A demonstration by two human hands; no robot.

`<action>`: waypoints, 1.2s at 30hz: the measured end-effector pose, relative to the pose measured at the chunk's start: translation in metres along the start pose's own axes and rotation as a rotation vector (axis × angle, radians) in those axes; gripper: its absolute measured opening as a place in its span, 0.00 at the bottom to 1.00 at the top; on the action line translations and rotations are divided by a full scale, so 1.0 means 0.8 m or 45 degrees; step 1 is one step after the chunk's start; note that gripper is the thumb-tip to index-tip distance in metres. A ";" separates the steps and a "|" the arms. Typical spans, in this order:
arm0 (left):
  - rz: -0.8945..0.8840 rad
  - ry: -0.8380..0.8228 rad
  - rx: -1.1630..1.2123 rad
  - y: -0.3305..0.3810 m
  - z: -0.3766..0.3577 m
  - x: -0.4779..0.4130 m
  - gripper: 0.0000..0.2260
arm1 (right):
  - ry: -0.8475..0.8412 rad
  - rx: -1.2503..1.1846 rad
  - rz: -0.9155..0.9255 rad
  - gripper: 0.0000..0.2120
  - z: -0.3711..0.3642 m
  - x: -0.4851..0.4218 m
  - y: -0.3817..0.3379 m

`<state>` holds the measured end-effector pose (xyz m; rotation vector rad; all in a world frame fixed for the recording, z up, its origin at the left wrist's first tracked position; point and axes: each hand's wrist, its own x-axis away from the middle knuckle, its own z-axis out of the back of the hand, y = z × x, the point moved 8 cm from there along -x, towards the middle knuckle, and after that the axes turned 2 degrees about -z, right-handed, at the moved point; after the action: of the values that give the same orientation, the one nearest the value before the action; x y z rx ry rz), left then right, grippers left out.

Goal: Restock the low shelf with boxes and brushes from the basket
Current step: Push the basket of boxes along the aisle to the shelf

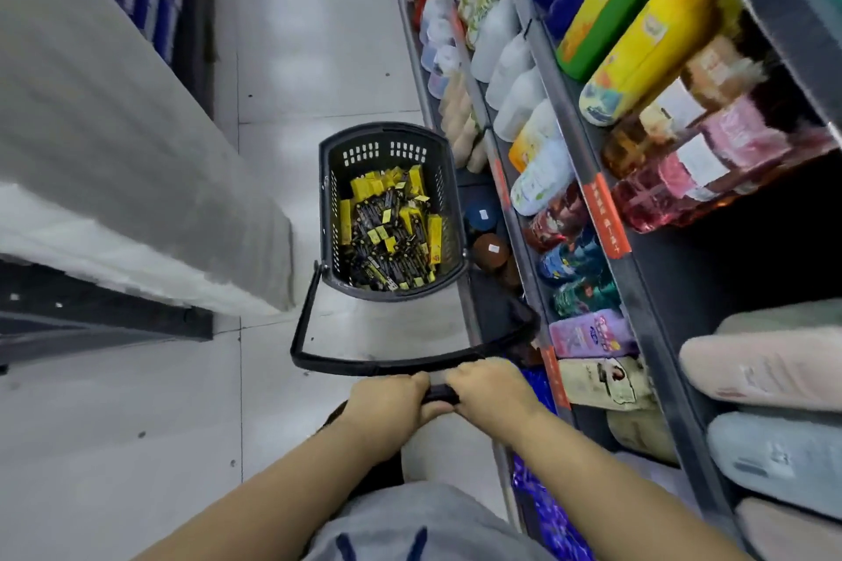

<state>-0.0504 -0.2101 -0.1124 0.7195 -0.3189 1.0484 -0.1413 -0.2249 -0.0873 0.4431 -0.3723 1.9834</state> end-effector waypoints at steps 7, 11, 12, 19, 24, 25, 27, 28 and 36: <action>-0.085 -0.034 0.069 -0.043 0.112 -0.101 0.19 | -0.063 -0.058 0.053 0.14 0.067 -0.121 0.064; -0.092 0.037 -0.001 -0.072 0.165 -0.155 0.19 | -0.165 -0.046 0.049 0.16 0.087 -0.195 0.097; -0.088 0.050 -0.001 -0.080 0.178 -0.170 0.19 | -0.169 -0.034 0.060 0.16 0.093 -0.214 0.106; -0.006 0.160 0.001 -0.140 0.299 -0.292 0.18 | -0.068 -0.017 0.196 0.15 0.174 -0.362 0.180; 0.065 0.160 0.067 -0.173 0.394 -0.382 0.18 | -0.069 0.009 0.216 0.16 0.242 -0.467 0.242; 0.070 0.164 0.074 -0.181 0.411 -0.397 0.18 | -0.069 0.012 0.217 0.15 0.254 -0.487 0.252; 0.077 0.164 0.074 -0.198 0.442 -0.425 0.18 | -0.086 0.012 0.218 0.14 0.273 -0.525 0.267; 0.078 0.166 0.074 -0.209 0.457 -0.438 0.18 | -0.090 0.010 0.225 0.14 0.281 -0.545 0.274; 0.015 0.115 0.083 -0.308 0.569 -0.533 0.17 | -0.091 -0.002 0.155 0.13 0.345 -0.699 0.301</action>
<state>0.0008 -0.8788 -0.1134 0.7266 -0.2119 1.1027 -0.0908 -0.8906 -0.1176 0.5015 -0.4552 2.0889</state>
